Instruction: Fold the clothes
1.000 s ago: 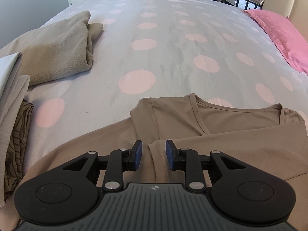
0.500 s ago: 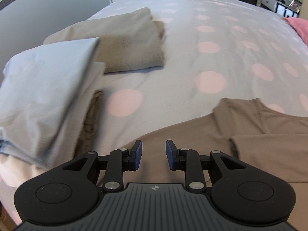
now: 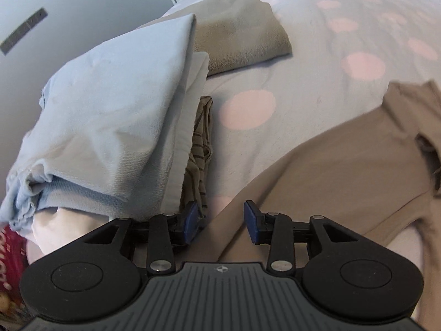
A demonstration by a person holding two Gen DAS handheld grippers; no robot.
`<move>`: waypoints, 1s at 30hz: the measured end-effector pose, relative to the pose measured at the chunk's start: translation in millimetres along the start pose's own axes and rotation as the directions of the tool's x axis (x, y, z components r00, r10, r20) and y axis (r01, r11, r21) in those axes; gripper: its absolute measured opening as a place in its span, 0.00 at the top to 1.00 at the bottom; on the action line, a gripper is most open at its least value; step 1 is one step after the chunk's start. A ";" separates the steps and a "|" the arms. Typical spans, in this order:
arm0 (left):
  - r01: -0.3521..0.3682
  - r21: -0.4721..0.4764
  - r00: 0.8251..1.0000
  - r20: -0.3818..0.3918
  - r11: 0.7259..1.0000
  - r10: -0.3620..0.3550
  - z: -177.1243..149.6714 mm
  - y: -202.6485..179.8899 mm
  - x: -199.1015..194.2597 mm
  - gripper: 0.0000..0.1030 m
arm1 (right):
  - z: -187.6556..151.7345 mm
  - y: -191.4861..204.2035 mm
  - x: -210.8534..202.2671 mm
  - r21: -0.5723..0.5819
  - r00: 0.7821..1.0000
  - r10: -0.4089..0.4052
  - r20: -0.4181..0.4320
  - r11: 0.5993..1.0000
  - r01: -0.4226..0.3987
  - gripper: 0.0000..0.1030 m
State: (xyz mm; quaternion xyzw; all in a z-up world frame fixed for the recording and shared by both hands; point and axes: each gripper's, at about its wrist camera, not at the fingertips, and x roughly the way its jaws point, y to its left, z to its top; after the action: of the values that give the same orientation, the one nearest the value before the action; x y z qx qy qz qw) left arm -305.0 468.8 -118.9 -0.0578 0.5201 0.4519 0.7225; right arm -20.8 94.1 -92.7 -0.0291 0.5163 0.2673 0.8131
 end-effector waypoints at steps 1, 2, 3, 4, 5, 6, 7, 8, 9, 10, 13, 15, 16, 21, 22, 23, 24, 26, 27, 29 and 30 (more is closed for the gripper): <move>-0.017 0.022 1.000 -0.004 1.000 0.017 -1.1 -2.8 3.3 0.76 | -0.4 0.0 -0.5 -0.001 1.000 -0.001 0.002 1.000 0.001 0.67; -0.029 0.039 1.000 -0.006 0.999 0.029 -2.0 -4.5 5.5 0.81 | -0.7 -0.1 -1.1 -0.002 1.000 -0.003 0.004 1.000 0.003 0.67; -0.039 0.053 0.999 -0.008 0.998 0.040 -2.9 -5.8 7.3 0.91 | -1.1 -0.1 -1.6 -0.003 1.000 -0.004 0.006 1.000 0.004 0.67; -0.042 0.053 0.999 -0.005 0.998 0.042 -3.2 -5.1 6.7 0.97 | -1.4 -0.2 -2.2 -0.004 1.000 -0.005 0.008 1.000 0.006 0.67; -0.040 0.050 0.999 -0.001 0.998 0.040 -3.3 -4.1 5.3 1.00 | -1.8 -0.2 -2.7 -0.004 1.000 -0.007 0.010 1.000 0.007 0.67; -0.016 0.037 1.000 0.005 0.999 0.016 -1.9 -1.1 -0.6 1.00 | -2.1 -0.2 -3.2 -0.005 1.000 -0.008 0.012 1.000 0.008 0.67; 0.008 0.023 1.000 0.012 1.000 -0.009 -0.5 1.9 -6.5 1.00 | -2.4 -0.3 -3.5 -0.006 1.000 -0.009 0.013 1.000 0.009 0.67; 0.033 0.010 0.999 0.019 0.999 -0.033 0.9 4.8 -12.4 1.00 | -2.3 -0.2 -3.0 -0.006 1.000 -0.009 0.010 1.000 0.009 0.67; 0.061 -0.001 0.998 0.027 0.998 -0.061 2.6 7.0 -18.6 1.00 | -2.4 -0.1 -2.6 -0.007 1.000 -0.010 0.008 1.000 0.010 0.67; 0.110 -0.004 0.993 0.037 0.994 -0.110 5.8 5.6 -26.2 1.00 | -2.6 0.3 -2.4 -0.010 1.000 -0.011 0.006 1.000 0.011 0.67; 0.253 -0.011 0.965 0.068 0.967 -0.252 15.1 1.2 -48.9 1.00 | -3.3 1.1 -1.1 -0.017 1.000 -0.014 0.001 1.000 0.014 0.67; 0.346 -0.013 0.935 0.088 0.938 -0.344 21.4 -1.7 -64.0 1.00 | -3.9 1.0 0.0 -0.017 1.000 -0.015 -0.003 1.000 0.015 0.67; 0.392 -0.014 0.916 0.099 0.920 -0.388 24.5 -3.2 -71.6 1.00 | -4.1 0.8 0.1 -0.017 1.000 -0.015 -0.004 1.000 0.015 0.67; 0.579 0.002 0.808 0.135 0.816 -0.574 39.4 -17.5 -103.7 1.00 | -5.1 0.7 1.5 -0.018 1.000 -0.021 -0.009 1.000 0.021 0.67; 0.597 0.014 0.794 0.131 0.802 -0.593 41.8 -25.5 -105.8 1.00 | -5.3 2.0 1.9 -0.024 1.000 -0.025 -0.009 0.999 0.025 0.67; 0.610 0.030 0.784 0.129 0.792 -0.608 43.1 -36.2 -105.3 1.00 | -5.5 4.3 2.6 -0.035 1.000 -0.029 -0.010 0.999 0.029 0.65; 0.620 0.047 0.774 0.125 0.783 -0.620 44.2 -46.7 -104.7 1.00 | -5.7 6.5 3.2 -0.046 0.999 -0.034 -0.011 0.998 0.033 0.64; 0.619 0.076 0.773 0.116 0.781 -0.624 45.5 -64.4 -102.9 1.00 | -7.2 11.6 3.8 -0.081 0.999 -0.036 -0.009 0.996 0.036 0.59; 0.610 0.083 0.780 0.111 0.788 -0.616 45.3 -70.3 -101.1 1.00 | -8.4 14.3 3.8 -0.103 0.999 -0.035 -0.006 0.994 0.034 0.57; 0.590 0.089 0.797 0.094 0.802 -0.597 43.9 -76.3 -96.8 0.92 | -11.8 19.4 2.9 -0.151 1.000 -0.028 -0.002 0.988 0.027 0.54; 0.581 0.082 0.805 0.089 0.810 -0.587 44.1 -74.0 -93.7 0.82 | -13.4 21.4 2.4 -0.171 1.000 -0.023 -0.002 0.985 0.022 0.53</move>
State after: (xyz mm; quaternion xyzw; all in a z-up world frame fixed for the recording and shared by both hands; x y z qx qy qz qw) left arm -226.1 394.3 -52.2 -0.1716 0.4477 0.1971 0.8551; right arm -41.0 109.1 -96.1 -0.1054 0.4926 0.3014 0.8096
